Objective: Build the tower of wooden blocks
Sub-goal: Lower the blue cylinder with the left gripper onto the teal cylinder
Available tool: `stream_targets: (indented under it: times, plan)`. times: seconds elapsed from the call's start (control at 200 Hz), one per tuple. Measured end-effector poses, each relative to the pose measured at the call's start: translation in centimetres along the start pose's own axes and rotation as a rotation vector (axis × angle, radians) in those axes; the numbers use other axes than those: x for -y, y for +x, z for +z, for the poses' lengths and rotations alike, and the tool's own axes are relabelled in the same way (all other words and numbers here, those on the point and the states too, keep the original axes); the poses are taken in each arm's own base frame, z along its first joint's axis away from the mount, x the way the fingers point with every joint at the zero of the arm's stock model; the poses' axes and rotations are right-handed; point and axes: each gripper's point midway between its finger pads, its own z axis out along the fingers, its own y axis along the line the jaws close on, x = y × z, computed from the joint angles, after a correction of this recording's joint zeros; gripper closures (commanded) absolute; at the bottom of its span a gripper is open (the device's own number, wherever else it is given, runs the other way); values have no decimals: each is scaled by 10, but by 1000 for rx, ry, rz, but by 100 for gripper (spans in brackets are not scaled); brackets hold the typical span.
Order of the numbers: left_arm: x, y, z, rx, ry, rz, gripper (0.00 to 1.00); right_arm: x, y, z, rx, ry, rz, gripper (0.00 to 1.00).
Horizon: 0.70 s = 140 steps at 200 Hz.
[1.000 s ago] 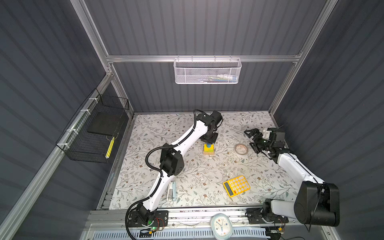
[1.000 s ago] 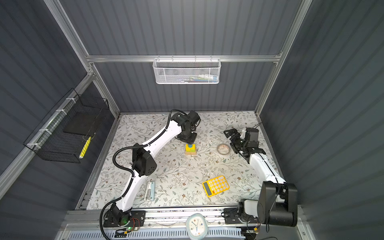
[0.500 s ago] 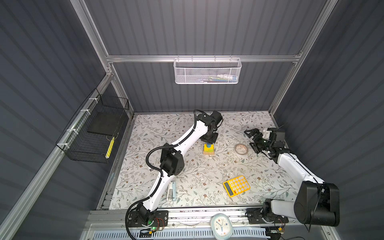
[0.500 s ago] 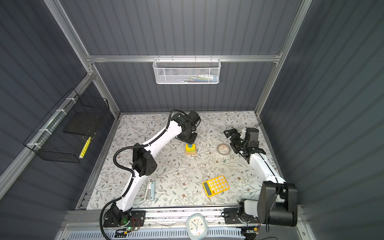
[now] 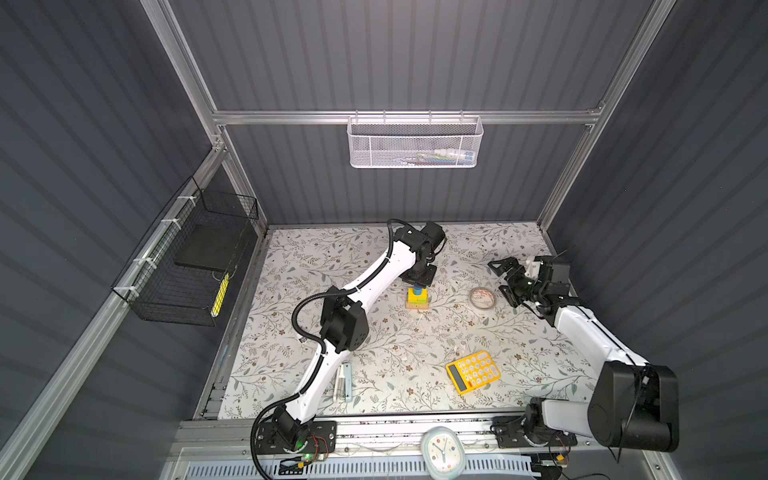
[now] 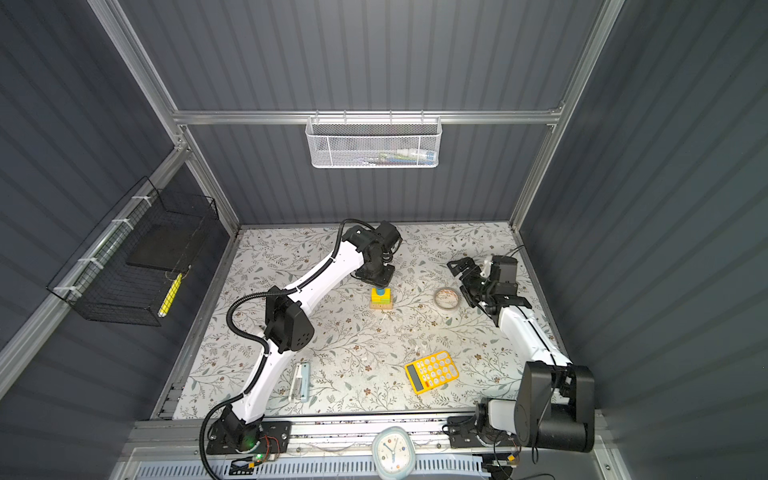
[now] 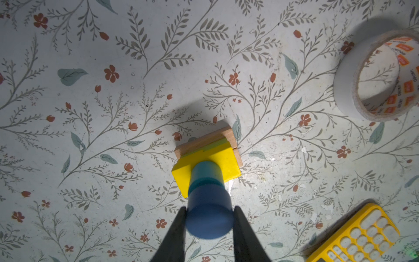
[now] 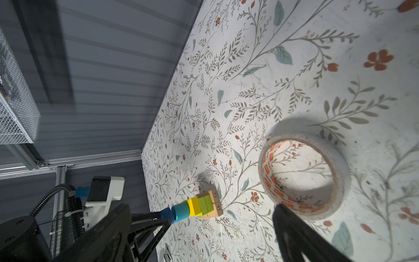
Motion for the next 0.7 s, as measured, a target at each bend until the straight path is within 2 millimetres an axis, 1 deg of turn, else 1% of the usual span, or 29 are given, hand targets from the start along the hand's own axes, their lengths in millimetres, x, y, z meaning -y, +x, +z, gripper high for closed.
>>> stream_targets:
  times: [0.32, 0.44, 0.7]
  plan:
    - [-3, -2, 0, 4, 0, -6, 66, 0, 0, 0, 0, 0, 0, 1]
    - [-3, -2, 0, 4, 0, -7, 63, 0, 0, 0, 0, 0, 0, 1]
    - [-2, -2, 0, 6, 3, -7, 62, 0, -1, 0, 1, 1, 1, 1]
